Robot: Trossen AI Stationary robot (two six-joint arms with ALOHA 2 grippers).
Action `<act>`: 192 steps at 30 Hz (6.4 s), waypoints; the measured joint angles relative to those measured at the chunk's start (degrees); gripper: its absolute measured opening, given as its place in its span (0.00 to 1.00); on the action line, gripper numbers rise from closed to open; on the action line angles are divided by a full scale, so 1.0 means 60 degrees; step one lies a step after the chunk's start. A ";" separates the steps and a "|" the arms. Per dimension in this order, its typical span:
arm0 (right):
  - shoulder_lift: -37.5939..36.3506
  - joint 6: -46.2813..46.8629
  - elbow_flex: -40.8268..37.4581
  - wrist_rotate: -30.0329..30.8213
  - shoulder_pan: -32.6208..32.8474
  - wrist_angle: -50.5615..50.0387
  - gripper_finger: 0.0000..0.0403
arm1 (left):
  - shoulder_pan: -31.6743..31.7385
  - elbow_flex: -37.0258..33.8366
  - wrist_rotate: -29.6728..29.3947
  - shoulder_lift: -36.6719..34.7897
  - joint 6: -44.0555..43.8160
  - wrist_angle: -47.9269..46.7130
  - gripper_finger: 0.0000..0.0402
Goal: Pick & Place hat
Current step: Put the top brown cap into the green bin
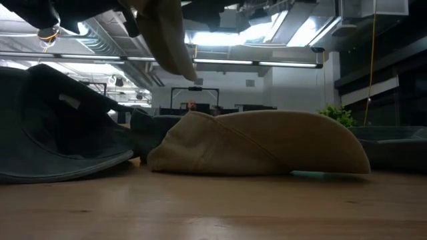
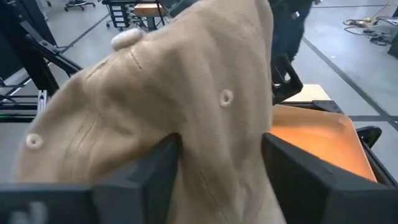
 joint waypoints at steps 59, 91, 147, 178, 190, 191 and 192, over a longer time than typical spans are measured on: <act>-0.1735 0.2832 0.0000 0.2235 -0.0627 -0.4695 0.02 | -0.1446 0.2713 -0.5710 0.2575 0.4208 -0.5051 0.49; -0.1732 0.3064 0.0000 0.2058 -0.0623 -0.4400 0.02 | -0.1424 0.3184 -0.5537 0.3539 0.4521 -0.4865 0.06; -0.2791 -0.0016 0.0000 -0.0247 -0.0995 -0.6963 0.51 | -0.0626 0.3180 -0.1715 0.1180 0.3136 -0.6269 0.06; -0.4486 0.6640 -0.6564 -0.2157 -0.0771 0.1947 0.51 | -0.1563 0.3180 -0.3991 0.1188 0.5329 -0.4363 0.06; -0.3965 0.6822 -0.6567 -0.2125 -0.1007 0.4562 0.51 | -0.1563 0.3180 -0.4035 0.1197 0.6207 -0.3771 0.06; -0.3965 0.6426 -0.6521 -0.2124 -0.1006 0.4881 0.51 | -0.1563 0.3180 -0.3864 0.1234 0.6016 -0.3774 0.06; -0.3965 0.5949 -0.6416 -0.2107 -0.1004 0.5078 0.51 | -0.1563 0.3180 -0.3716 0.1276 0.5732 -0.3804 0.06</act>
